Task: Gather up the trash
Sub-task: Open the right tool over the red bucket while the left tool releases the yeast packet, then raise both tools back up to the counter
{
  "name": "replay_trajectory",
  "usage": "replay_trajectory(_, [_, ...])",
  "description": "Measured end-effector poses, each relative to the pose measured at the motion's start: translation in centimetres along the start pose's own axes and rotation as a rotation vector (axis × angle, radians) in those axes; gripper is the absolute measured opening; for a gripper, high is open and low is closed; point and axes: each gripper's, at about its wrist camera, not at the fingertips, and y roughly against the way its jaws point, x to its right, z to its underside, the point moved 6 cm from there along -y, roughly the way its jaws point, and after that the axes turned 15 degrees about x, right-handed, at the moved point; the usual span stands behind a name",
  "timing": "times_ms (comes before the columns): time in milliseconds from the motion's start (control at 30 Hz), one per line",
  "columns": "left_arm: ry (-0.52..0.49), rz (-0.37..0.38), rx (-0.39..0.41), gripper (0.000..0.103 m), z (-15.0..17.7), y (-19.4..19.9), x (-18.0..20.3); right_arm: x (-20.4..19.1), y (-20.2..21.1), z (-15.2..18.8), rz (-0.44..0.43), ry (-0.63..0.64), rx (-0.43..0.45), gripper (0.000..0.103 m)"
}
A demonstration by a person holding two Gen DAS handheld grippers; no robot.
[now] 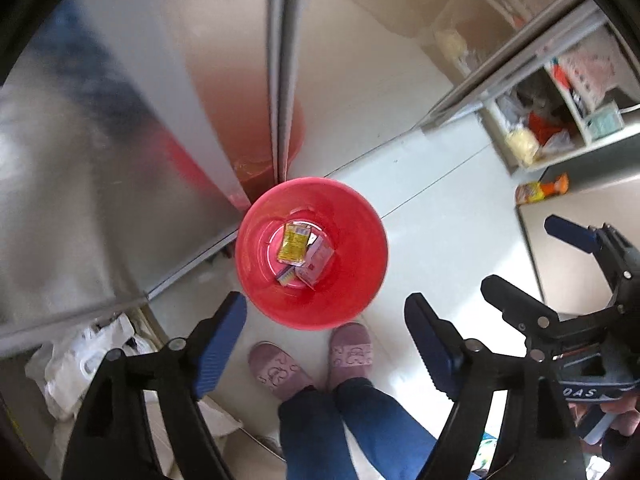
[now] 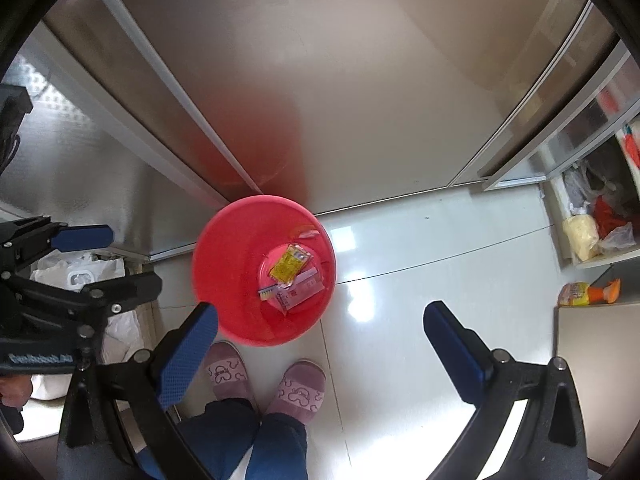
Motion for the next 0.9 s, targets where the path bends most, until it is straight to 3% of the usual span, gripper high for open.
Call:
replay_trajectory(133, [0.012, -0.031, 0.054, 0.085, -0.9, 4.7, 0.2, 0.0, 3.5, -1.4, 0.003, -0.006, 0.004, 0.102])
replay_trajectory(367, [-0.022, -0.09, 0.14, 0.103, -3.2, 13.3, 1.0, -0.5, 11.1, -4.6, -0.005, -0.004, 0.06, 0.102])
replay_trajectory(600, [0.002, -0.113, 0.168, 0.103, -5.4, 21.0, 1.4, -2.2, 18.3, -8.5, -0.036, 0.035, 0.114, 0.102])
replay_trajectory(900, [0.032, -0.18, 0.286, 0.103, -8.6, 32.9, 1.0, -5.5, 27.0, -14.3, -0.112, 0.111, 0.207, 0.102])
